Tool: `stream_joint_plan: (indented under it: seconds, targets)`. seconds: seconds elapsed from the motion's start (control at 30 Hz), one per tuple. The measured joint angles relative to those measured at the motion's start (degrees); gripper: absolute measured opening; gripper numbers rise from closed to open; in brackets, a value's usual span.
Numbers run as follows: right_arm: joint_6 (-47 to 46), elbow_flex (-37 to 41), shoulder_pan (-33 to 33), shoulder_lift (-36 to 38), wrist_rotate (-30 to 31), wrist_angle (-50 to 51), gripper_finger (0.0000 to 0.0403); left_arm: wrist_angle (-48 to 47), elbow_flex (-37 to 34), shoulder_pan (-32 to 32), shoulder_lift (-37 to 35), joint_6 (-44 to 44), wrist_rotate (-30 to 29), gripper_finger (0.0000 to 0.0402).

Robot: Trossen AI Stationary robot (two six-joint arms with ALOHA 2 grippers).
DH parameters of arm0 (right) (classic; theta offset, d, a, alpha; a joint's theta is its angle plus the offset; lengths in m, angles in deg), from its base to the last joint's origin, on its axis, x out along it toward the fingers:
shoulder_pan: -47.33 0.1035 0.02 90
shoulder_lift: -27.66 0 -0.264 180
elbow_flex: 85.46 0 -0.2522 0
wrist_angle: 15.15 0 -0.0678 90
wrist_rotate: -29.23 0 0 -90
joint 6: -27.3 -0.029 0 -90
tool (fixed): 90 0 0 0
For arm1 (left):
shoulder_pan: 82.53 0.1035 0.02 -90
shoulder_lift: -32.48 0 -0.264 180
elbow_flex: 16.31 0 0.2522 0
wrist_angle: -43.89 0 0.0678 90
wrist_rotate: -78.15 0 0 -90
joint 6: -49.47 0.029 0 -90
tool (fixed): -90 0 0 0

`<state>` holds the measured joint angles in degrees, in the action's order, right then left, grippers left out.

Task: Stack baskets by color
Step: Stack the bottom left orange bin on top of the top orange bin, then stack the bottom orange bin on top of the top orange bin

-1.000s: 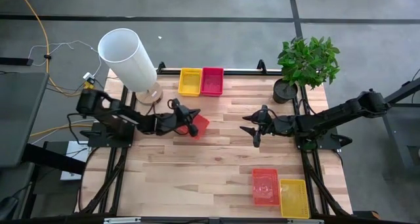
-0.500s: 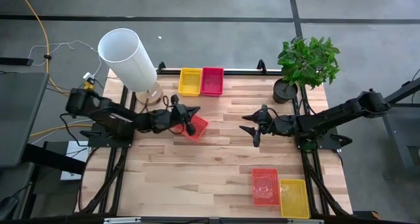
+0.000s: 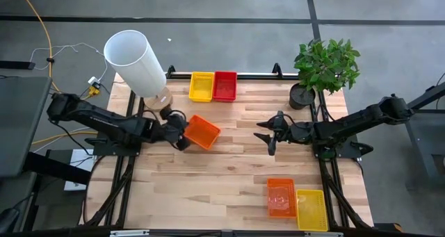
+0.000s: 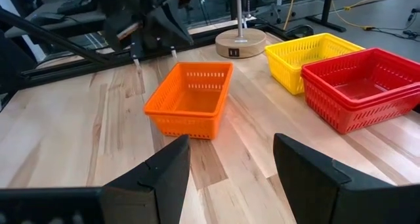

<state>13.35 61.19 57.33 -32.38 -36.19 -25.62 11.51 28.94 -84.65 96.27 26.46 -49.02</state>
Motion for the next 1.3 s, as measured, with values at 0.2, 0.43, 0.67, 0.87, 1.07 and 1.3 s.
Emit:
stream_joint_plan:
  seconds: [0.2, 0.43, 0.67, 0.87, 1.07, 1.3]
  targets:
    - [-0.13, 0.0, 0.01, 0.0, 0.93, 0.0, 0.0206, -10.31, 0.22, 4.65, 2.37, -11.34, 0.34, 0.0]
    - [-0.15, 0.0, 0.01, 0.0, 0.93, -0.33, 0.0206, -9.96, 0.22, 8.93, 8.03, -12.39, 10.17, 0.0]
    - [-0.15, 0.0, 0.02, 0.0, 0.95, -0.35, 0.0206, -7.61, 0.22, 6.37, 10.74, -13.7, 18.07, 0.0]
    - [-0.15, 0.0, 0.02, 0.0, 0.93, -0.33, 0.0206, -3.85, 0.22, 0.4, 10.6, -16.29, 20.49, 0.0]
    - [-0.15, 0.0, 0.01, 0.0, 0.91, -0.35, 0.0206, 0.53, 0.22, -5.41, 10.57, -17.34, 21.52, 0.0]
    - [-3.09, 0.0, -0.02, 0.0, -2.02, -3.48, 0.0206, -2.53, 0.22, -8.16, 4.52, -16.87, 15.42, 0.0]
